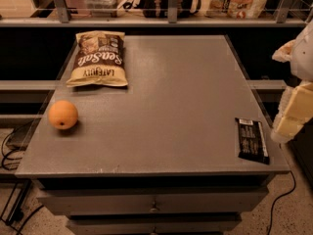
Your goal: Move rxbar chocolate near brown chip bag
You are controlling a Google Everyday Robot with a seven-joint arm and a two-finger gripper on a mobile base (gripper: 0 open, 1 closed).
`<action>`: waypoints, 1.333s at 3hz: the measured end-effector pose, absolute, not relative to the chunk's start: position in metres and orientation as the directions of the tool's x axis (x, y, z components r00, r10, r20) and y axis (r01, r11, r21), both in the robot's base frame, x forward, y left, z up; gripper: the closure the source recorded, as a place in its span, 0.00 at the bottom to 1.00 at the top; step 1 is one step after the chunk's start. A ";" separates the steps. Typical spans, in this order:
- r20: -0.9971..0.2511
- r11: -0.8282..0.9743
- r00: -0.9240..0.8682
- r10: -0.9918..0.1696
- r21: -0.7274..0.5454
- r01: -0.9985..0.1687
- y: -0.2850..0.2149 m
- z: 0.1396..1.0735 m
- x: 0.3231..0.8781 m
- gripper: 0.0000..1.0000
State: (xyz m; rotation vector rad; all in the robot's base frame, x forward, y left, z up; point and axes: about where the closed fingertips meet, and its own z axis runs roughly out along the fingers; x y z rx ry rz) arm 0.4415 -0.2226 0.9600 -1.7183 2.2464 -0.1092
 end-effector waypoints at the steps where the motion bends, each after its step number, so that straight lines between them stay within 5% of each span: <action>1: -0.175 0.283 -0.245 -0.954 -0.244 -0.927 -0.228 0.940 0.441 0.00; 4: -0.197 0.271 -0.238 -0.951 -0.163 -0.949 -0.222 0.875 0.451 0.00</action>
Offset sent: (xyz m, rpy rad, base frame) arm 0.0066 -0.0146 -0.0698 -0.0141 0.0423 -0.0217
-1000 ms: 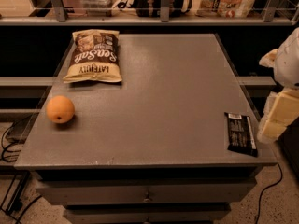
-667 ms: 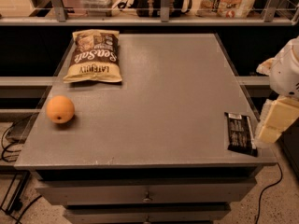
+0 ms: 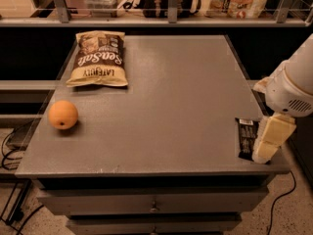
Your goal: Move rxbar chocolate near brown chip bag
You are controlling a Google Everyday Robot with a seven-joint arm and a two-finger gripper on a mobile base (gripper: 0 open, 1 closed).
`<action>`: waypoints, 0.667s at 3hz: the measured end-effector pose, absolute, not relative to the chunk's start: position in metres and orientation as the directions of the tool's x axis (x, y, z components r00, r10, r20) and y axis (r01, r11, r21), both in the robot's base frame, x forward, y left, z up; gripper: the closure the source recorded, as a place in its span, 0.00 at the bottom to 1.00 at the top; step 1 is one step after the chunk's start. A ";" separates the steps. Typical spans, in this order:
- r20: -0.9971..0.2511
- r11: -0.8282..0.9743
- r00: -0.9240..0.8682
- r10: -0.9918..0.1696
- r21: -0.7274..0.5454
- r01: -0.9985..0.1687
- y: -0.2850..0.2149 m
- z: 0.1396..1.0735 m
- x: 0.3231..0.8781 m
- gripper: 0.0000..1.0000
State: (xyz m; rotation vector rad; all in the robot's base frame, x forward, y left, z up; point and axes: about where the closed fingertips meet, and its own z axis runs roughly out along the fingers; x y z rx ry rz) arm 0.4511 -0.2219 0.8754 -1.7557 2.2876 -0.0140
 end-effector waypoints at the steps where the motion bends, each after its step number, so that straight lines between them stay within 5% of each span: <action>1: -0.185 0.253 -0.228 -0.956 -0.127 -0.959 -0.214 0.854 0.452 0.00; 2: -0.167 0.263 -0.245 -0.955 -0.097 -0.960 -0.216 0.837 0.450 0.00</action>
Offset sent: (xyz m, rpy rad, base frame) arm -0.0026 0.0031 -0.0577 -0.0247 0.1140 -0.0127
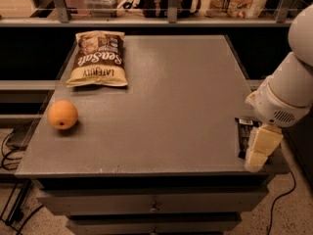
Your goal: Move rxbar chocolate near brown chip bag
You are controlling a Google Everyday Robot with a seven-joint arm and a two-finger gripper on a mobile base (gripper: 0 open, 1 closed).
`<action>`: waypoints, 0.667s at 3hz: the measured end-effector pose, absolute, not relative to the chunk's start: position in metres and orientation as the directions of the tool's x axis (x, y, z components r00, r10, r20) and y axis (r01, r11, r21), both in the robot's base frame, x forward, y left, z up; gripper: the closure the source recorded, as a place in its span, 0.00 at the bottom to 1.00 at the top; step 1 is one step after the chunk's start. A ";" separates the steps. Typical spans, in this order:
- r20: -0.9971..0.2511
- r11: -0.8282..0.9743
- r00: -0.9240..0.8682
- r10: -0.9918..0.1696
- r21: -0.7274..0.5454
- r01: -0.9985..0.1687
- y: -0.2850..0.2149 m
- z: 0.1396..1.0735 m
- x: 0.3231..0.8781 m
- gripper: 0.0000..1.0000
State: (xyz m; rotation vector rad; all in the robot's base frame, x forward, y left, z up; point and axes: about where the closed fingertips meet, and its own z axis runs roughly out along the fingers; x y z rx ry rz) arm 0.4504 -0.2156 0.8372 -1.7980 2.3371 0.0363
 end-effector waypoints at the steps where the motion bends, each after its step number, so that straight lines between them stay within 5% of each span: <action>1: -0.161 0.260 -0.245 -0.956 -0.080 -0.962 -0.218 0.829 0.447 0.19; 2: -0.158 0.252 -0.239 -0.958 -0.070 -0.965 -0.218 0.826 0.446 0.42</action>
Offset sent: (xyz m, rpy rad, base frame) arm -0.0063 -0.0030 -0.0142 -0.0008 0.0407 0.0184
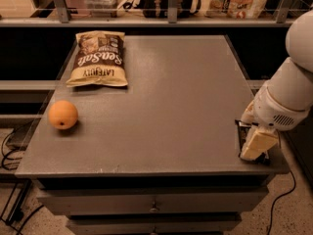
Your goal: Move rxbar chocolate near brown chip bag
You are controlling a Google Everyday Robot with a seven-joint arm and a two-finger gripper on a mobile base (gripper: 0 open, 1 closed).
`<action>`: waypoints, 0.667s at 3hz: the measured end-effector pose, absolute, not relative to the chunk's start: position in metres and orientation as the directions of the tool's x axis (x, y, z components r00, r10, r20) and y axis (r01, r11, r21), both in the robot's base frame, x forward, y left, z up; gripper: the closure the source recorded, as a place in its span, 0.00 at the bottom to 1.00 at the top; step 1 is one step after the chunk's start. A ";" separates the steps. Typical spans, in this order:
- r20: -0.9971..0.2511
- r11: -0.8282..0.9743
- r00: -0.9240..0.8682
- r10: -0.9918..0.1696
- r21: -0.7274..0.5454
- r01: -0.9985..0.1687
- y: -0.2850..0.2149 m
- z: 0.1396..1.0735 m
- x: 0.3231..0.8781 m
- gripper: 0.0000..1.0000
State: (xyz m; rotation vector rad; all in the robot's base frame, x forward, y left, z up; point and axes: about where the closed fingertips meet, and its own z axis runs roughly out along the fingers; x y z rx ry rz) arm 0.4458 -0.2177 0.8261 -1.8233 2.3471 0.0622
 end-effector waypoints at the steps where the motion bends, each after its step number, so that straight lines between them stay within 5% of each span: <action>1: -0.161 0.250 -0.238 -0.958 -0.063 -0.966 -0.217 0.827 0.445 0.65; 2: -0.161 0.250 -0.238 -0.958 -0.063 -0.966 -0.217 0.829 0.445 0.88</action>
Offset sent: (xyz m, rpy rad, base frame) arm 0.0039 0.0035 0.0301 0.0585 -0.0443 -0.0092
